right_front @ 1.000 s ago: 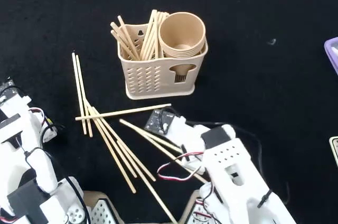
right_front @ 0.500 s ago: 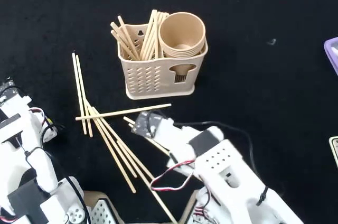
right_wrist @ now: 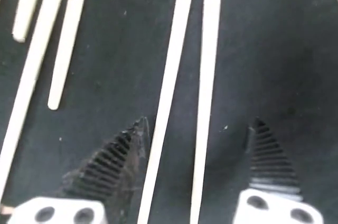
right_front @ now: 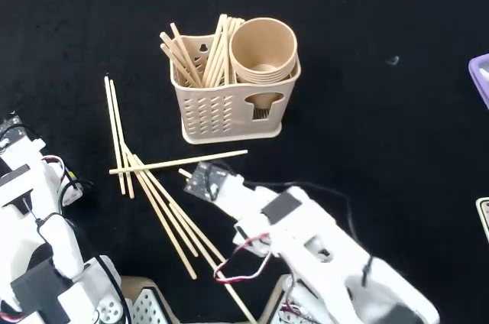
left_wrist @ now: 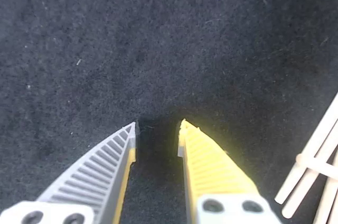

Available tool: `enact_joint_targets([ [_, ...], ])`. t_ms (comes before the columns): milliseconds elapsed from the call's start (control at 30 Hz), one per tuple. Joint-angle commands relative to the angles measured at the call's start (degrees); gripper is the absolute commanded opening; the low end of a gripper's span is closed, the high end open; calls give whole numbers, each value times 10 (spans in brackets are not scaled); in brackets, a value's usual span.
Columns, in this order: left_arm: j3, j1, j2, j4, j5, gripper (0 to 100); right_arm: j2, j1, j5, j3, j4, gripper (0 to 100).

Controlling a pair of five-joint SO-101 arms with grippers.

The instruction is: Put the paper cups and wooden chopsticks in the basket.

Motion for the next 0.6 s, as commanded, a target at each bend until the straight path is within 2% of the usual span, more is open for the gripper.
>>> enact_joint_targets([
  [0, -28, -19, -6, 0, 5, 137, 94, -3, -4, -71, -9, 300],
  [100, -28, -28, -6, -1, 5, 137, 160, -4, -1, -100, -10, 289],
  [167, -28, -28, -6, -2, 5, 137, 191, -4, 0, -113, -10, 247],
  [333, -28, -28, -6, -2, 5, 137, 217, -4, -4, -119, -37, 6],
  [400, -28, -27, -6, -2, 5, 137, 217, -3, -4, -119, -41, 31],
  [567, -28, -27, -6, -2, 5, 137, 208, 6, -4, -124, -40, 11],
])
